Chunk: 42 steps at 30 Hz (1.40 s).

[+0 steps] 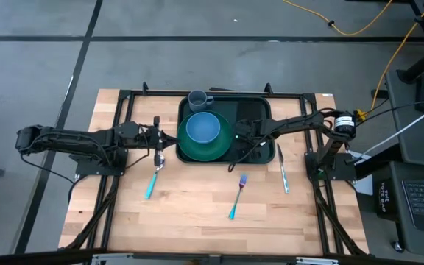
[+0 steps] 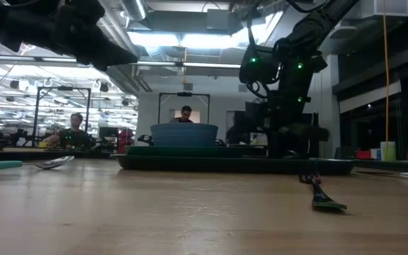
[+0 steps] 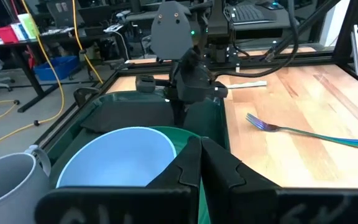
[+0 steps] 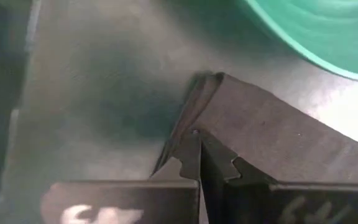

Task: Set up tray
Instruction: Put the black napkin to the right of the green plate on the dark green tray, then put the blue fork on the black napkin

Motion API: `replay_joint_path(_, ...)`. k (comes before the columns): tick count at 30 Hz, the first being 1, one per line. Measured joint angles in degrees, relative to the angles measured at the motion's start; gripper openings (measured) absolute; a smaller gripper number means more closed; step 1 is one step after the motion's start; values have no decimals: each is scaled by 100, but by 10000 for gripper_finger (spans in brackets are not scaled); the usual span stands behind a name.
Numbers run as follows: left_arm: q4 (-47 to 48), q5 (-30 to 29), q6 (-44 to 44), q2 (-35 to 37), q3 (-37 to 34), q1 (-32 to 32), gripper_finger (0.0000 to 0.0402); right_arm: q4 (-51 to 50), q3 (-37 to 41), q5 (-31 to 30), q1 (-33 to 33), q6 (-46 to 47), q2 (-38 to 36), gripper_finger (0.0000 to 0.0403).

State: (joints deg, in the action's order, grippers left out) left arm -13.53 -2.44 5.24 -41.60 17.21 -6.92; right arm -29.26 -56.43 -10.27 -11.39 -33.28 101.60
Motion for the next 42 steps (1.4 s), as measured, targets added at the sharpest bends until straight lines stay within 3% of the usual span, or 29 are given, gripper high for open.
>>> replay_joint_path(18, 17, -7, 2, 0, -2, 0, 5, -412, 9, -210, 210, 42, -205, 0)
replay_joint_path(27, 10, -9, 2, 0, 0, 1, 3, -864, -547, -160, 203, 241, -557, 0)
replay_joint_path(35, 6, -11, 2, -2, 0, 0, 7, -2186, -1674, -208, 402, 2463, -588, 3)
replay_joint_path(42, 2, 7, 2, -2, 0, 7, 2, -2299, -2399, -518, 1072, 3734, -590, 3)
